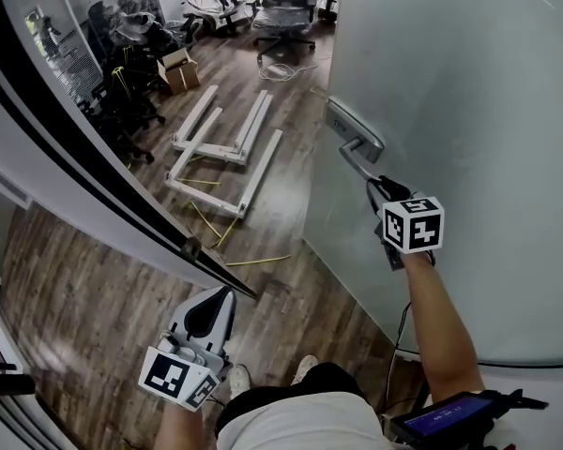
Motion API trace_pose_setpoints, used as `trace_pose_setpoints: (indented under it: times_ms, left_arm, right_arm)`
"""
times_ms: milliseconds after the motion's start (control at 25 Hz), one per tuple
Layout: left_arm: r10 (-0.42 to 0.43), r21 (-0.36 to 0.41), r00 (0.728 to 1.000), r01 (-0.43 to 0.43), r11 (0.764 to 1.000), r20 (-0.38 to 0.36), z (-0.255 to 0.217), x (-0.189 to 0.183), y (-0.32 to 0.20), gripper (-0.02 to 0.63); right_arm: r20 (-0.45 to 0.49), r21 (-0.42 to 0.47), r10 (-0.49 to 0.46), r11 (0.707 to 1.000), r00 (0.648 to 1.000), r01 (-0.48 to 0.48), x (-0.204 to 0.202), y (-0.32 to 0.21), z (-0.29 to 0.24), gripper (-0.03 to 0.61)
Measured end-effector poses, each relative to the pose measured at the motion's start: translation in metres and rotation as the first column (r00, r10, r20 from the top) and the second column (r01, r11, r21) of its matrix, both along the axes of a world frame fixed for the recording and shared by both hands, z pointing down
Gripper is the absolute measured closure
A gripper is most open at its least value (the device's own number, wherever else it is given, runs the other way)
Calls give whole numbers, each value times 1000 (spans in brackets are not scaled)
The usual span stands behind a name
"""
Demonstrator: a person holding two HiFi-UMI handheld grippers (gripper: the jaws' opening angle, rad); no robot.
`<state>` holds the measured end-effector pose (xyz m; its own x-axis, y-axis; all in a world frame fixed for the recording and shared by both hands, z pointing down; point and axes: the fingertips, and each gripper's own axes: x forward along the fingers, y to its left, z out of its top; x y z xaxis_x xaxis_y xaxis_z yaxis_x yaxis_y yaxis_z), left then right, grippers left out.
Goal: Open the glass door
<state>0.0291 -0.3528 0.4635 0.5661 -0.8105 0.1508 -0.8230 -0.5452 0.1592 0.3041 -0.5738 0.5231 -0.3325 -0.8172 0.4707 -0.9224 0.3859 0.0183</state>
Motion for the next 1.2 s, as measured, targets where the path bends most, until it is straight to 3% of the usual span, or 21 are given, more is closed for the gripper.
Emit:
trace_pose_setpoints:
  times_ms: [680,960,1200]
  left_arm:
    - [5,-14,1000,-4,1000,23,-1,14,-1,612]
    - [-11,-20,999,12,1000,40,1,5,9,612]
    - [-25,-19,999,26,999,38,3,-7,19,612]
  right_arm:
    - [4,-14,107,994,994,-107,55,-45,-1,472]
    - [-27,31,128,991,991,-127,64,-54,0,471]
    - [8,96,160,982,987,-160,70,-43,-21,471]
